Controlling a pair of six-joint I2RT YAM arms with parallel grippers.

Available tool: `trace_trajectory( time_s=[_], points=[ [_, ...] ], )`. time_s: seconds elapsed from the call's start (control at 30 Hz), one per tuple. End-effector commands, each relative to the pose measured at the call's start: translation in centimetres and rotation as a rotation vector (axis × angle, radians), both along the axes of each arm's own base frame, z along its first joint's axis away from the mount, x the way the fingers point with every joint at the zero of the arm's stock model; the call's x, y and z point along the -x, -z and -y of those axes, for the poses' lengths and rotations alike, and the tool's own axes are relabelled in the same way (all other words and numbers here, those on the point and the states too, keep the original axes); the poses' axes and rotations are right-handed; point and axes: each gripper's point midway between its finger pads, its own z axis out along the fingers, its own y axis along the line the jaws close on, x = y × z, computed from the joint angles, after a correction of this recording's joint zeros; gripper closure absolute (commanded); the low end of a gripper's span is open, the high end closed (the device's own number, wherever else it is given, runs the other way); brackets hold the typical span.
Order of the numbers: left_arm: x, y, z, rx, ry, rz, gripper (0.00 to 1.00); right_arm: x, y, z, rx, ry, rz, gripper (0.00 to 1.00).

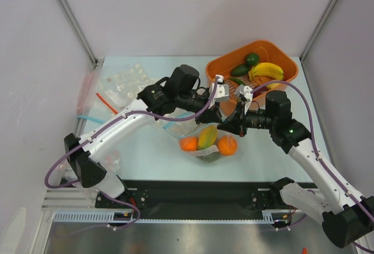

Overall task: Place the food in the zip-top bag and seal the zipper
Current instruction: Zip the zipper food storage bag at the center of the board.

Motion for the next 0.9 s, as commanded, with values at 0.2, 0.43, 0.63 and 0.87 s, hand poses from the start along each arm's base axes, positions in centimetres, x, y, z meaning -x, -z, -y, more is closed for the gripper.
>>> trace_trajectory(
  time_s=[0.2,0.43,0.63,0.87],
  points=[
    [0.0,-1.6,0.5,0.022,0.032,0.038,1.00,-1.0,-3.2,0.1,-0.054,0.015,0.108,1.00],
    [-0.1,-1.1,0.0,0.008,0.017,0.059,1.00,-2.5,-4.0,2.4,-0.089,0.125,0.132,1.00],
    [-0.3,-0.4,-0.5,-0.010,0.006,0.065,1.00,-4.3,-4.3,5.2,-0.086,0.279,0.143,1.00],
    [-0.6,0.5,-1.3,-0.031,-0.034,0.046,1.00,-6.4,-5.0,7.5,-0.138,0.464,0.113,1.00]
  ],
)
